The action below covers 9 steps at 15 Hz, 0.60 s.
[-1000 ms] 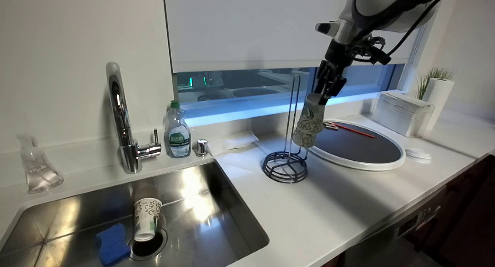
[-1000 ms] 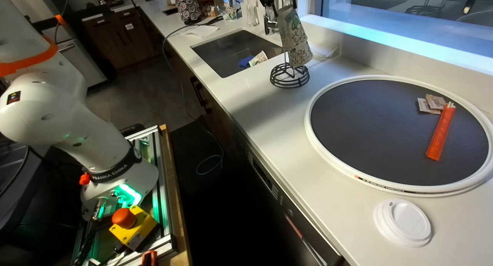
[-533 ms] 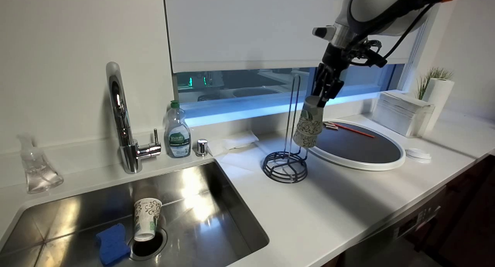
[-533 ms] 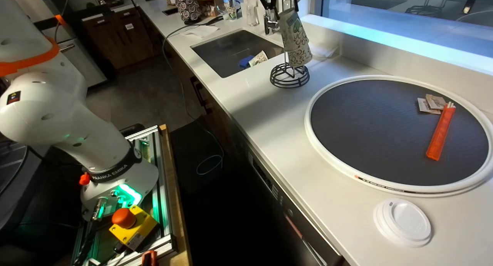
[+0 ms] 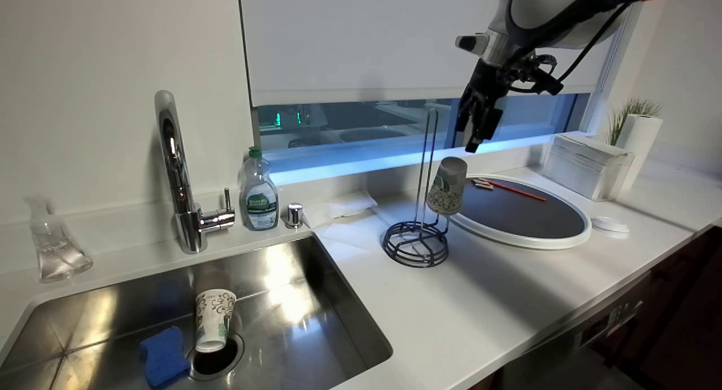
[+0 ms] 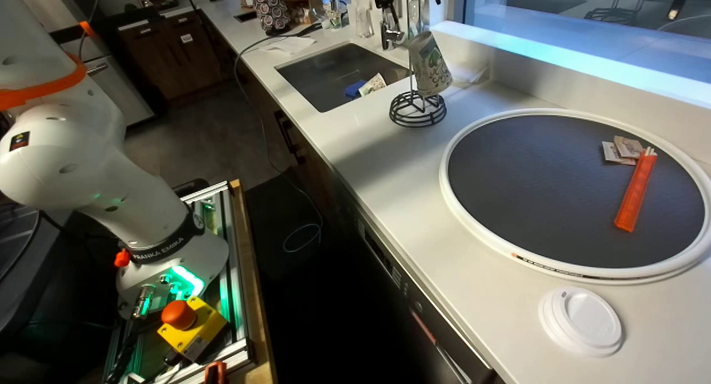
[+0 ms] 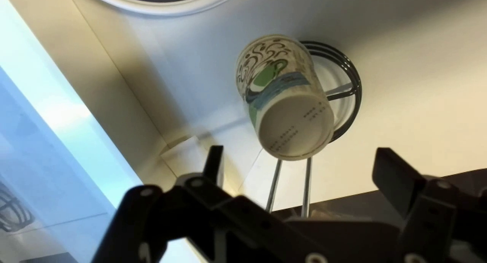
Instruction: Put the coffee cups on the silver holder.
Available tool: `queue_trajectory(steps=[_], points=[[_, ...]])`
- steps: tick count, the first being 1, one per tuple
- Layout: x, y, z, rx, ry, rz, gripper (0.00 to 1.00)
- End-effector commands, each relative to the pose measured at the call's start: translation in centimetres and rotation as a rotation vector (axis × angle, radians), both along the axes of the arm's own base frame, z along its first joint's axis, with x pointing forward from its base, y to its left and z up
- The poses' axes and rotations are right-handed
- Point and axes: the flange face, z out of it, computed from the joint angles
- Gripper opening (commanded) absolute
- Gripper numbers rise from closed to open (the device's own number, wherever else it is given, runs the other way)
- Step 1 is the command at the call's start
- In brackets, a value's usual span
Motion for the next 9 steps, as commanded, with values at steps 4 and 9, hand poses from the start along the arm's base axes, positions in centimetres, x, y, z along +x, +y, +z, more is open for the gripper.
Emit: queue_trajectory(steps=[4, 9], points=[[-0.3, -0.6, 1.6, 0.002, 0.002, -0.055, 1.0], [-1.3, -2.1, 3.0, 0.003, 0.013, -0.085, 1.0]])
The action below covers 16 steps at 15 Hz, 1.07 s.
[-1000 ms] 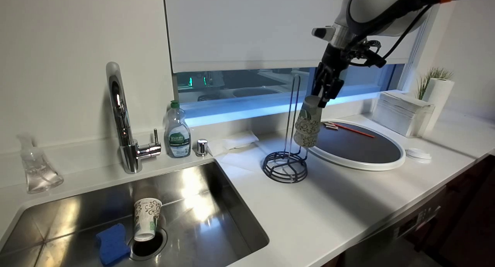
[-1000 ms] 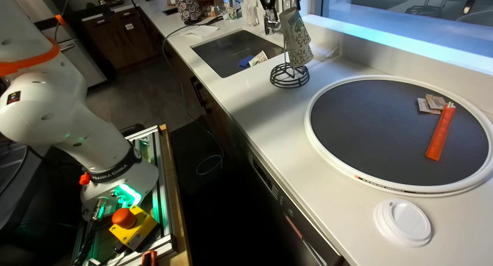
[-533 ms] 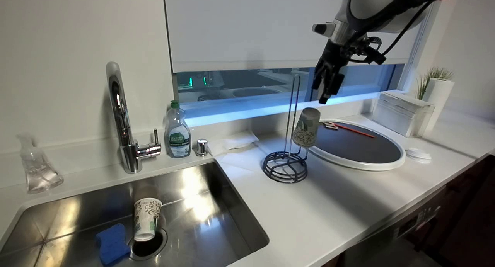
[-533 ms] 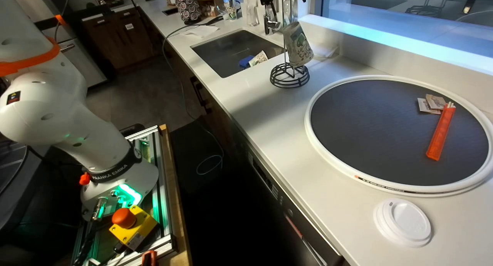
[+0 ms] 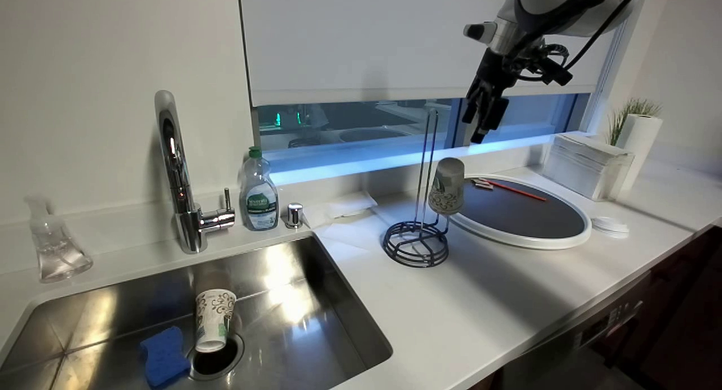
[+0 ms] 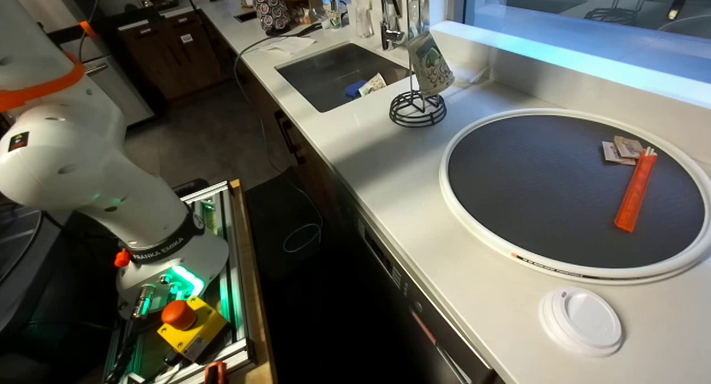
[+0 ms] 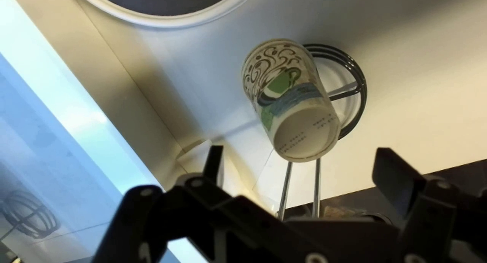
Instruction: Put the coffee cups on the silver holder.
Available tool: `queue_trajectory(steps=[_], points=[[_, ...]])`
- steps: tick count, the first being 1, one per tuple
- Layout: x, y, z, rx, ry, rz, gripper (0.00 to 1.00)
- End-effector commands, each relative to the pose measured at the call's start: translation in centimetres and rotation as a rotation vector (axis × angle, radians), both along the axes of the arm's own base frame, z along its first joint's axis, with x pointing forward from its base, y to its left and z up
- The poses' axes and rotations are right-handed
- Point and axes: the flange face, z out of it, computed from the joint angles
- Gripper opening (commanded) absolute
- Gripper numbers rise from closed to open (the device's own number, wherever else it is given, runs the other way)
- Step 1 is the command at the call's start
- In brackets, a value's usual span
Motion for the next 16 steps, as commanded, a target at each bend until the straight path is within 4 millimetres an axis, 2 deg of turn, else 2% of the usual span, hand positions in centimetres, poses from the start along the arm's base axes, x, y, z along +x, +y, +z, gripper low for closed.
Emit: queue_trajectory(steps=[1, 7, 16], points=[[-1.2, -1.2, 1.4, -0.01, 0.026, -0.029, 1.0], [-2.9, -2.4, 3.1, -0.005, 0.075, -0.126, 1.0], [-6.1, -3.2, 4.9, -0.007, 0.157, -0.223, 1.0]])
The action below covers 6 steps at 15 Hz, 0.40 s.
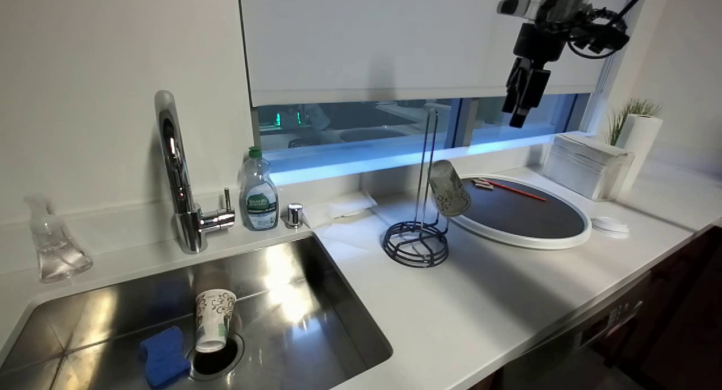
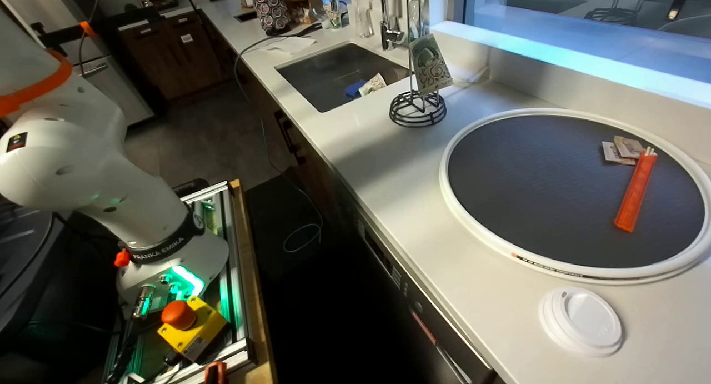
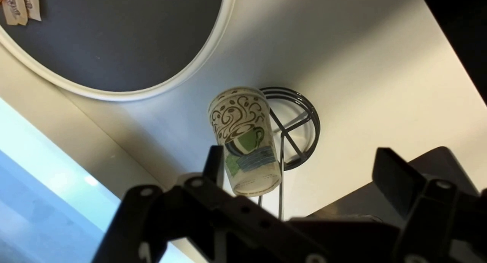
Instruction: Put the coffee cups on the silver holder.
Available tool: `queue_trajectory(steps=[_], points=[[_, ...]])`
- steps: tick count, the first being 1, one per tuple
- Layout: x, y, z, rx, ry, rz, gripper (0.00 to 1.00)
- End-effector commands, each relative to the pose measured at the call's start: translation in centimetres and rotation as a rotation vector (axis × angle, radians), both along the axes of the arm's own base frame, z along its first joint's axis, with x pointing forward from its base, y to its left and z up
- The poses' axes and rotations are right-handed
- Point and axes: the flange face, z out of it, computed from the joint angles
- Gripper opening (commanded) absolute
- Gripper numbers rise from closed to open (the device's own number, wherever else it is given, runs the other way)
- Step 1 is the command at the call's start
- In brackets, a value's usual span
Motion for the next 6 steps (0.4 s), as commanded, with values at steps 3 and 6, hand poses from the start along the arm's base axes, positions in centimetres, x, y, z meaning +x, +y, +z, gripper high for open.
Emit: queue_trajectory(steps=[3, 6], points=[[-2.0, -0.6, 0.7, -0.014, 0.03, -0.032, 1.0], [-1.0, -0.4, 0.9, 0.0, 0.01, -0.019, 1.0]])
